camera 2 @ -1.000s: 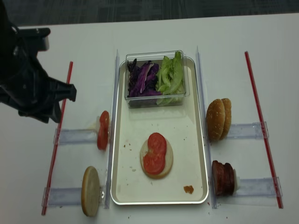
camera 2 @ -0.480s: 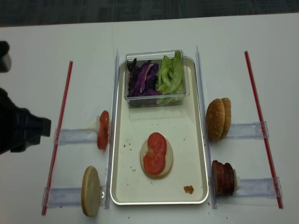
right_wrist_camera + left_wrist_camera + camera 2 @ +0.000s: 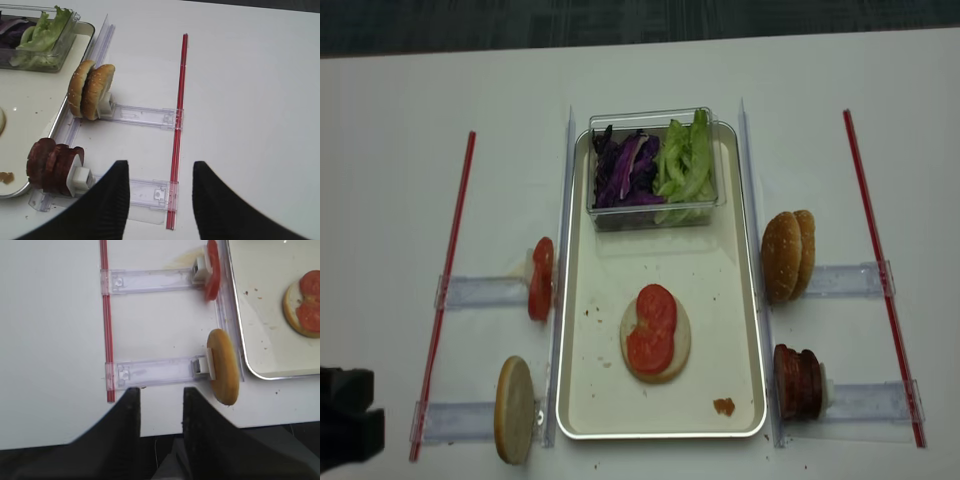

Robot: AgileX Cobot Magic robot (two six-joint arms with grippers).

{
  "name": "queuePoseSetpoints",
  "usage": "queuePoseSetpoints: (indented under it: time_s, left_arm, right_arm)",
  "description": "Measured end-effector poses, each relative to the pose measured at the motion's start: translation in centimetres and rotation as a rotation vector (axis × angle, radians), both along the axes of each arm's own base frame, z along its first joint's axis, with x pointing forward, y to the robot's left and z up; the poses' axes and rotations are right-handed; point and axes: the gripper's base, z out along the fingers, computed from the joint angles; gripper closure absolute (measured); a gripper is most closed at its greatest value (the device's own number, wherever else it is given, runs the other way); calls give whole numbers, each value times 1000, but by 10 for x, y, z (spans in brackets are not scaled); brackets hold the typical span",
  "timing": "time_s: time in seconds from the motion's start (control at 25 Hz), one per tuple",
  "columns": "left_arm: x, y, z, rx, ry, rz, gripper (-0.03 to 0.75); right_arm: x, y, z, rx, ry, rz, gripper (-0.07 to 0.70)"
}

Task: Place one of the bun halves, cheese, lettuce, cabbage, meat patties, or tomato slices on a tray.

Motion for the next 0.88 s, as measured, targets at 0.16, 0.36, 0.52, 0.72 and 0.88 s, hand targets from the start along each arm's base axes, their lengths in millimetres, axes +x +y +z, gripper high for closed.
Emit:
queuePoseSetpoints:
  time_s: [0.16, 0.36, 0.52, 0.72, 0.88]
  left_arm:
    - [-16, 2, -17, 3, -46, -12, 516]
    - [-32, 4, -35, -8, -135, -11, 516]
    - [-45, 6, -37, -19, -242, -14, 516]
    - [-58, 10, -35, 13, -370, -17, 517]
    - [-67, 12, -37, 19, -431, -13, 517]
  right_arm:
    - [0, 0, 0, 0, 0, 0, 305]
    - [0, 0, 0, 0, 0, 0, 305]
    - [0, 0, 0, -3, 0, 2, 305]
    - [0, 0, 0, -3, 0, 2, 305]
    - [0, 0, 0, -3, 0, 2, 305]
